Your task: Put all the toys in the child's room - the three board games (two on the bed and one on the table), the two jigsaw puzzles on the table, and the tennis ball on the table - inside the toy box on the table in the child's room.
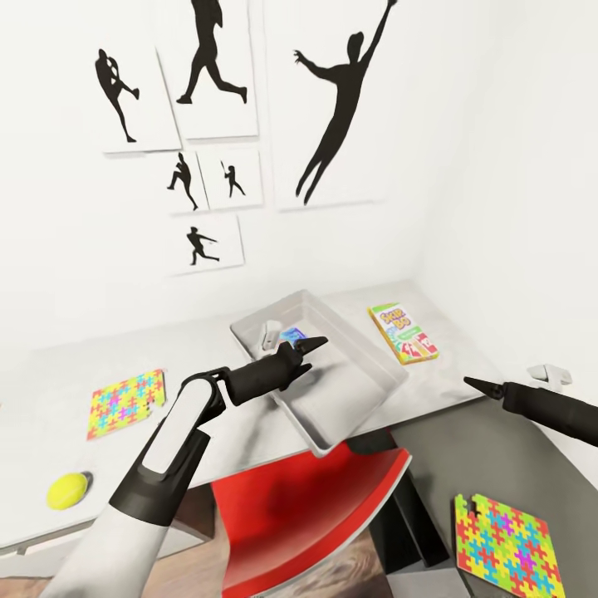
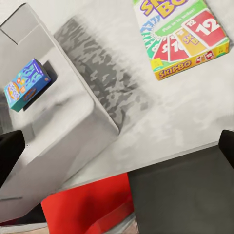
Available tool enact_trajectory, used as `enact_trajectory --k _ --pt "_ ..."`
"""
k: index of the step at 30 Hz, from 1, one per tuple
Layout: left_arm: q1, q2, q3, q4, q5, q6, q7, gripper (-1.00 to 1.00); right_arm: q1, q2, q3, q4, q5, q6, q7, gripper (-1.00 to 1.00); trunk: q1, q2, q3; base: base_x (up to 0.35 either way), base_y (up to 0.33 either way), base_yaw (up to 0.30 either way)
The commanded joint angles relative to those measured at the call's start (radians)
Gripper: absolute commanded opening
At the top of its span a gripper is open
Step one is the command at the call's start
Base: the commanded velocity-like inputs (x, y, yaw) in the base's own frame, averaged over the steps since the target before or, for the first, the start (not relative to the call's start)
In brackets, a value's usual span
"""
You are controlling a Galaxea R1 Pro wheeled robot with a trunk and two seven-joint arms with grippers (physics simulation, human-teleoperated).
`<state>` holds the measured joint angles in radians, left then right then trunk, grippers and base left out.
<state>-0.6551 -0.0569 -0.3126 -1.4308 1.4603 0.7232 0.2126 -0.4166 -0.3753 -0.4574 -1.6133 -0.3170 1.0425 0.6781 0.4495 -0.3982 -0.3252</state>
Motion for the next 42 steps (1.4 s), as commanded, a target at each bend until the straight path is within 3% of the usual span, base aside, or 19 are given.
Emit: enact_trajectory --k 1,16,42 --pt "-0.001 0.0 0.0 -0.001 0.01 0.002 0.009 1.0 -0.001 0.0 -0.001 0.0 0.006 0.005 0.008 1.0 0.001 -0.002 0.0 -0.064 0.143 0.0" --pt "0.001 0.0 0.001 0.0 0.011 0.001 0.01 1.0 -0.003 -0.001 -0.002 0.0 0.006 0.005 0.008 1.0 0.001 -0.002 0.024 -0.064 0.186 -0.009" --pt "0.006 0.004 0.001 0.0 0.011 0.0 0.01 1.0 -0.004 -0.002 -0.002 0.0 0.006 0.005 0.008 1.0 0.001 -0.002 0.067 -0.006 0.021 -0.06"
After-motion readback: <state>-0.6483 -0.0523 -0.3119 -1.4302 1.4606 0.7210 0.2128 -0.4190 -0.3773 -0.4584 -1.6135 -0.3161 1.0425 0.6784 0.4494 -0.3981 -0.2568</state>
